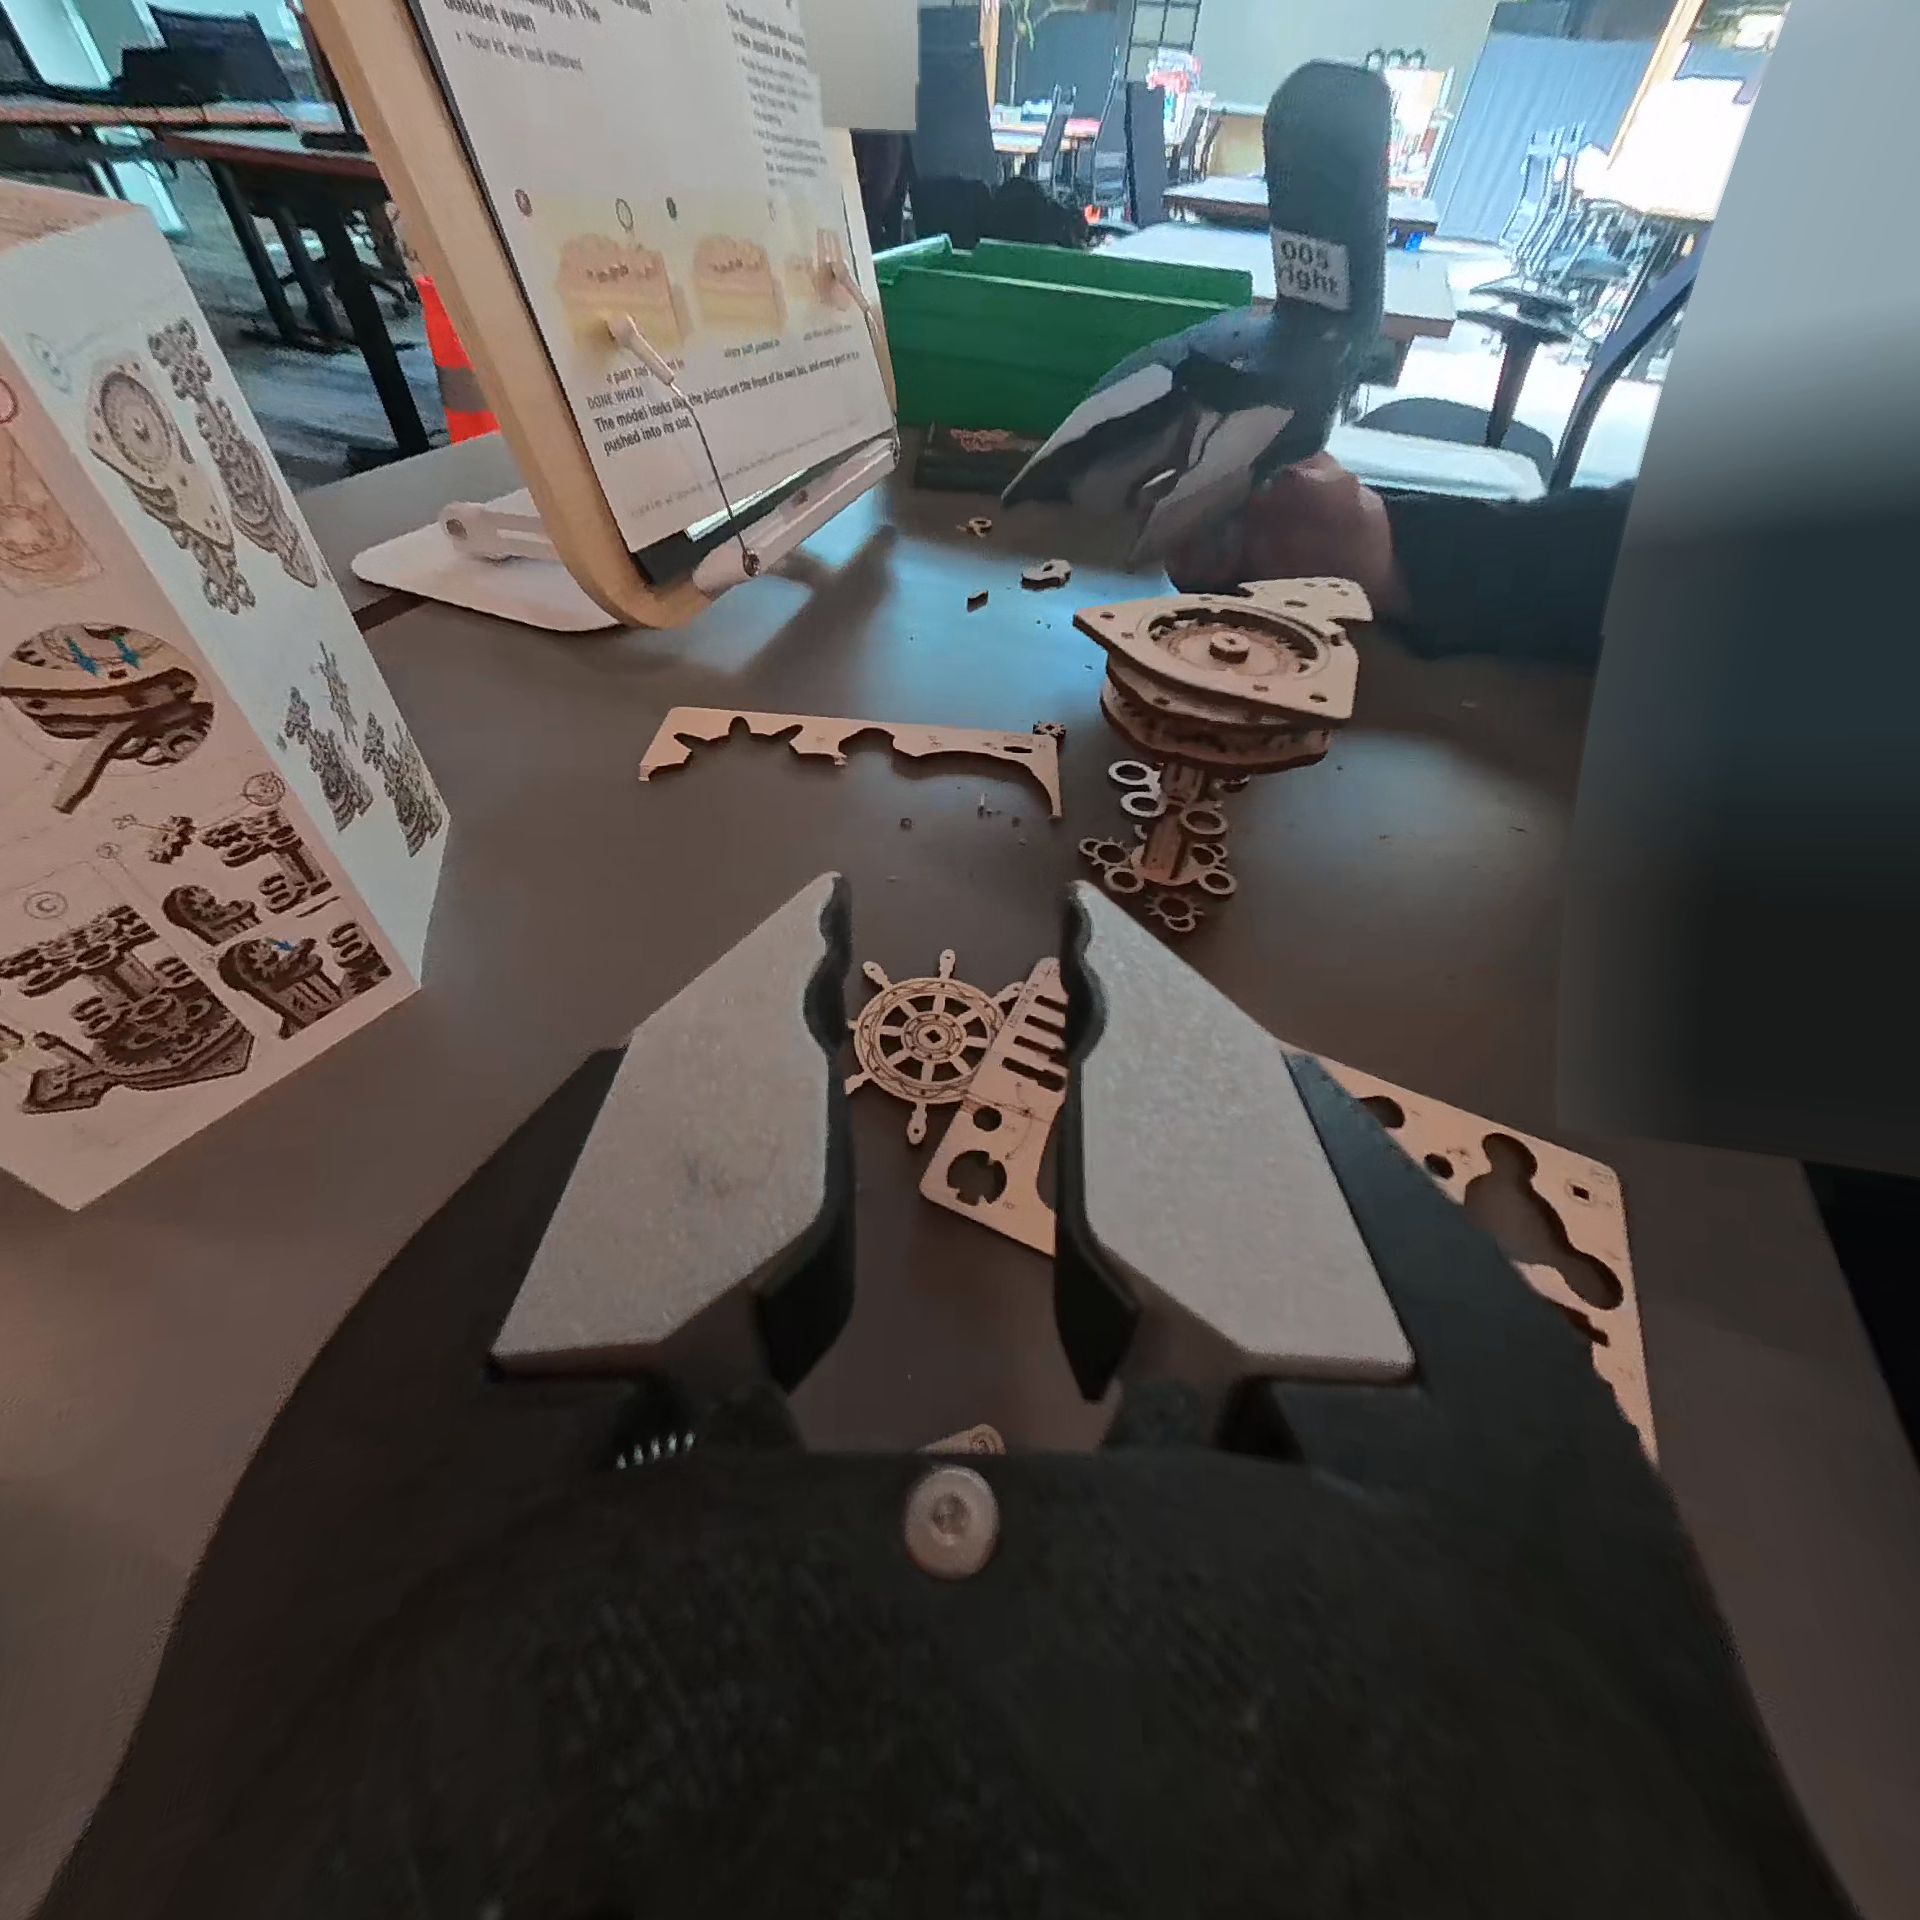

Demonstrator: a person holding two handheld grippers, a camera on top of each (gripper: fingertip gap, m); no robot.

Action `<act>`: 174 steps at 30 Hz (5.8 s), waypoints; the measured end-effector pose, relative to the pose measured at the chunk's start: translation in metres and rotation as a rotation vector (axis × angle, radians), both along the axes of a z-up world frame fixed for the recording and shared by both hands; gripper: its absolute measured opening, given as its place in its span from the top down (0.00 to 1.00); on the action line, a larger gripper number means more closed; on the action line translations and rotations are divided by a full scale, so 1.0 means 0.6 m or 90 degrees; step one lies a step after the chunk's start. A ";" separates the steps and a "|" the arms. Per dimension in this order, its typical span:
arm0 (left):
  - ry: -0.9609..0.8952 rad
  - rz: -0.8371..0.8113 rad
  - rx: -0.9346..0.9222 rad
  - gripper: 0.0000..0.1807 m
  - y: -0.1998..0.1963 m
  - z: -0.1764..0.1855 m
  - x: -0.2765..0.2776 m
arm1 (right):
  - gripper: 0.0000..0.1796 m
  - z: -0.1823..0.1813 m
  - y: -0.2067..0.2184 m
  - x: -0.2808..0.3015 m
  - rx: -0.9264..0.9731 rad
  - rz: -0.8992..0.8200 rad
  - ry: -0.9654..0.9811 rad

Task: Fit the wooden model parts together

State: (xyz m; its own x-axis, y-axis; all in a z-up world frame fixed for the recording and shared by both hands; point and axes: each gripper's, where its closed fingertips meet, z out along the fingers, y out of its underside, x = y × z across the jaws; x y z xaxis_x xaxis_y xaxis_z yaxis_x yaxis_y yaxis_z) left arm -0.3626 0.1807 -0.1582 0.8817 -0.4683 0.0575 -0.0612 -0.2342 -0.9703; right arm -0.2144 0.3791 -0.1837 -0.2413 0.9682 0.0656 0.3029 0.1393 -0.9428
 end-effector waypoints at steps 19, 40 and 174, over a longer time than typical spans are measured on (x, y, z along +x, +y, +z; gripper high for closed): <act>0.058 0.023 -0.023 0.82 0.013 -0.025 -0.010 | 0.63 0.007 -0.016 0.013 0.022 0.017 0.024; 0.066 0.034 -0.023 0.83 0.011 -0.024 -0.026 | 0.64 0.015 -0.048 0.017 -0.028 0.083 0.031; -0.110 -0.177 -0.039 0.53 0.091 -0.006 0.209 | 0.60 0.040 -0.247 -0.072 -0.343 0.211 -0.065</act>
State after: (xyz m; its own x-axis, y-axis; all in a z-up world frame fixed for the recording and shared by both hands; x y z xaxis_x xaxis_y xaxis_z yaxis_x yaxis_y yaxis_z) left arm -0.2374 0.2355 -0.1619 0.6954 -0.6807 0.2302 0.0332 -0.2896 -0.9566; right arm -0.2576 0.2307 -0.1596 -0.5129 0.7321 -0.4484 0.4173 -0.2438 -0.8755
